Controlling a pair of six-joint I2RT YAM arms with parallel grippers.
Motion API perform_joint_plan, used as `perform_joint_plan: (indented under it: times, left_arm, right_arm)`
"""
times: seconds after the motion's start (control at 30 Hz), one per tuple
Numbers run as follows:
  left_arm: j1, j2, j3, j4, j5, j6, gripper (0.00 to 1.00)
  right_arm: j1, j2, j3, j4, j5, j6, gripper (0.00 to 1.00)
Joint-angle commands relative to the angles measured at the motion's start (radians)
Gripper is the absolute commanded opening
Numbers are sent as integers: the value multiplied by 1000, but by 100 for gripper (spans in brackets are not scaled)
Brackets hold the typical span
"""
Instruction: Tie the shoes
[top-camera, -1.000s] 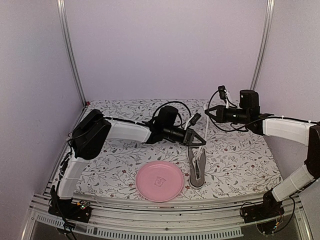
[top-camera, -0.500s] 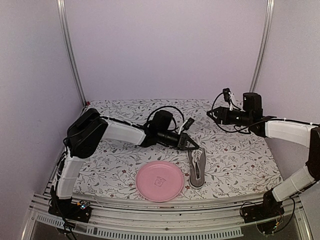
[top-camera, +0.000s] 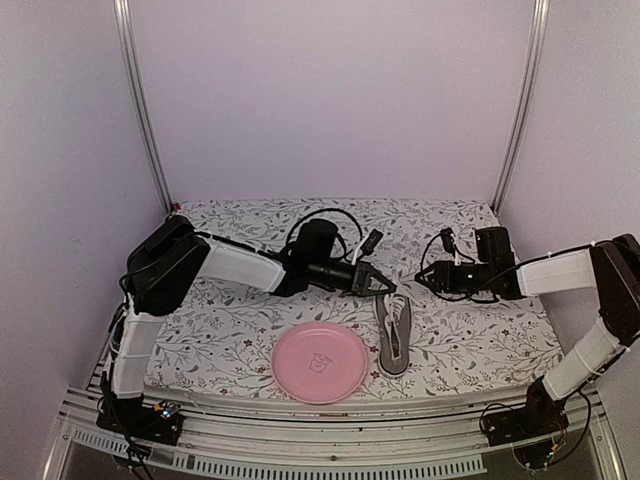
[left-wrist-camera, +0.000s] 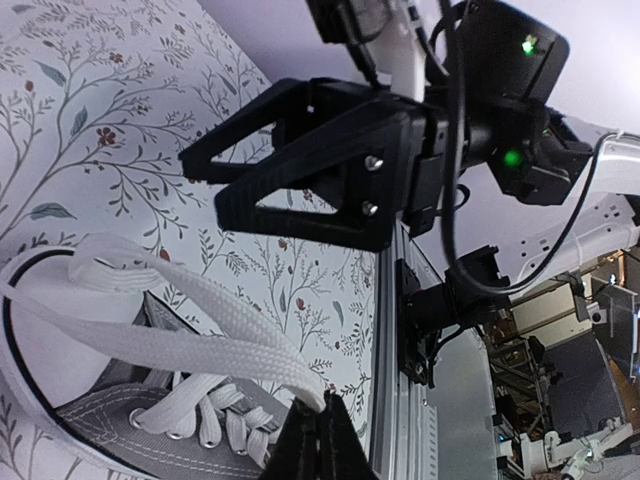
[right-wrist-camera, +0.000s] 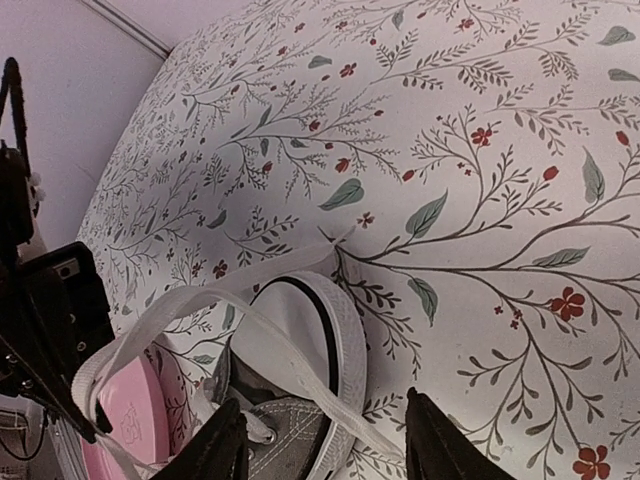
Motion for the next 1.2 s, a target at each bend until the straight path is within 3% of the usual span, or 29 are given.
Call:
perform_joint_plan:
  times: [0.0, 0.73, 0.9, 1.07, 1.17]
  left_arm:
    - [8, -37, -6, 53, 3, -13, 0]
    - [9, -6, 42, -1, -6, 7, 0]
    - [9, -2, 42, -14, -27, 12, 0]
    - [3, -9, 52, -61, -72, 44, 0]
    - [-1, -22, 45, -77, -101, 58, 0]
  right_arm:
    - [22, 99, 57, 47, -76, -43, 53]
    - [83, 318, 188, 72, -134, -140, 50]
    - [91, 328, 194, 80, -114, -147, 36]
    - [90, 310, 176, 103, -79, -121, 4]
    - [90, 259, 139, 102, -27, -111, 2]
